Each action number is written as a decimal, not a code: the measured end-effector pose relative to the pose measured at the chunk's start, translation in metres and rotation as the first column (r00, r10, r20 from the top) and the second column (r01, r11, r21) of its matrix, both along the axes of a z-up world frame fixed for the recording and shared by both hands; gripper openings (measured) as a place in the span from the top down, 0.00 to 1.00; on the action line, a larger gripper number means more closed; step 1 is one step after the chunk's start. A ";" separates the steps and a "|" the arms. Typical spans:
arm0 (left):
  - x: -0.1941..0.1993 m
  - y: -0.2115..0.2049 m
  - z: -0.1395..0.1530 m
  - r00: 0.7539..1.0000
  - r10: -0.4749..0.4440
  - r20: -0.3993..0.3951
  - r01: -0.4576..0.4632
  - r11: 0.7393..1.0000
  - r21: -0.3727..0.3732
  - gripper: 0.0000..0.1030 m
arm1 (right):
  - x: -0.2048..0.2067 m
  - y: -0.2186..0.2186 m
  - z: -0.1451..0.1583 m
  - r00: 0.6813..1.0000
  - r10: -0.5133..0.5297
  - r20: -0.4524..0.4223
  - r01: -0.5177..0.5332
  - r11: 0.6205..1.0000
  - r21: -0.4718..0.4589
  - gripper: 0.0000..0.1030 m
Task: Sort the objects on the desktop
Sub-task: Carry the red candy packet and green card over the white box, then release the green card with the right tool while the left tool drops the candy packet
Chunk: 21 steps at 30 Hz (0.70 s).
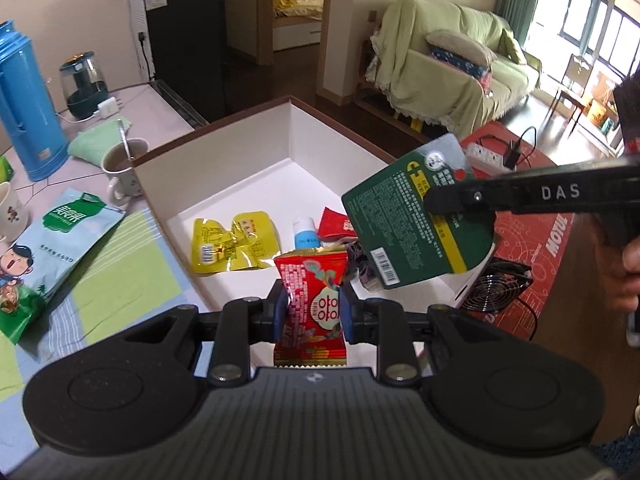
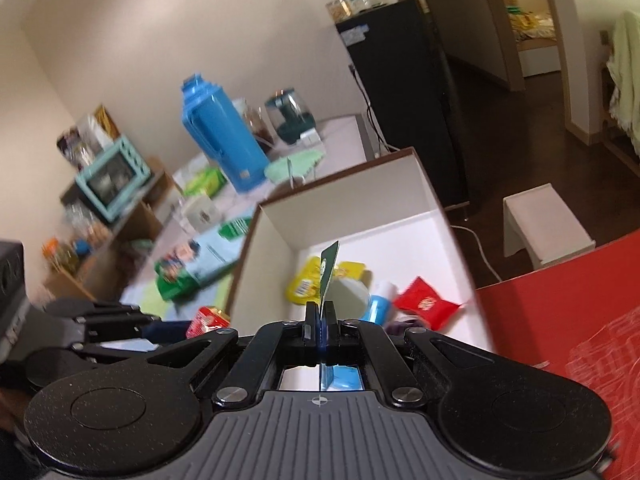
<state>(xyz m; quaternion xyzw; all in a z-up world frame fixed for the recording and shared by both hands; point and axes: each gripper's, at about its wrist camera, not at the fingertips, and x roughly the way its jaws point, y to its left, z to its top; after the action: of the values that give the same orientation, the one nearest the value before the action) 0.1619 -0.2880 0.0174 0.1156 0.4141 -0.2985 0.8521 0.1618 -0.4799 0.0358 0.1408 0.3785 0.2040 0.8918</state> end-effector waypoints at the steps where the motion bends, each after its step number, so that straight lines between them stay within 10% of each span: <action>1: 0.002 -0.003 -0.002 1.000 -0.004 -0.003 0.004 1.000 0.008 0.79 | 0.003 -0.001 -0.001 1.000 0.014 -0.005 -0.014 1.000 -0.014 1.00; 21: 0.029 -0.026 -0.055 0.992 -0.008 -0.129 0.022 0.994 0.106 0.79 | 0.040 0.009 -0.043 0.964 0.210 -0.160 -0.236 0.958 -0.164 1.00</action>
<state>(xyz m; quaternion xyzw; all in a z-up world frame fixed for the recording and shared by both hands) 0.1907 -0.3145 -0.0379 0.1446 0.4826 -0.2890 0.8140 0.2017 -0.4711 -0.0075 0.0290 0.4712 0.2576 0.8431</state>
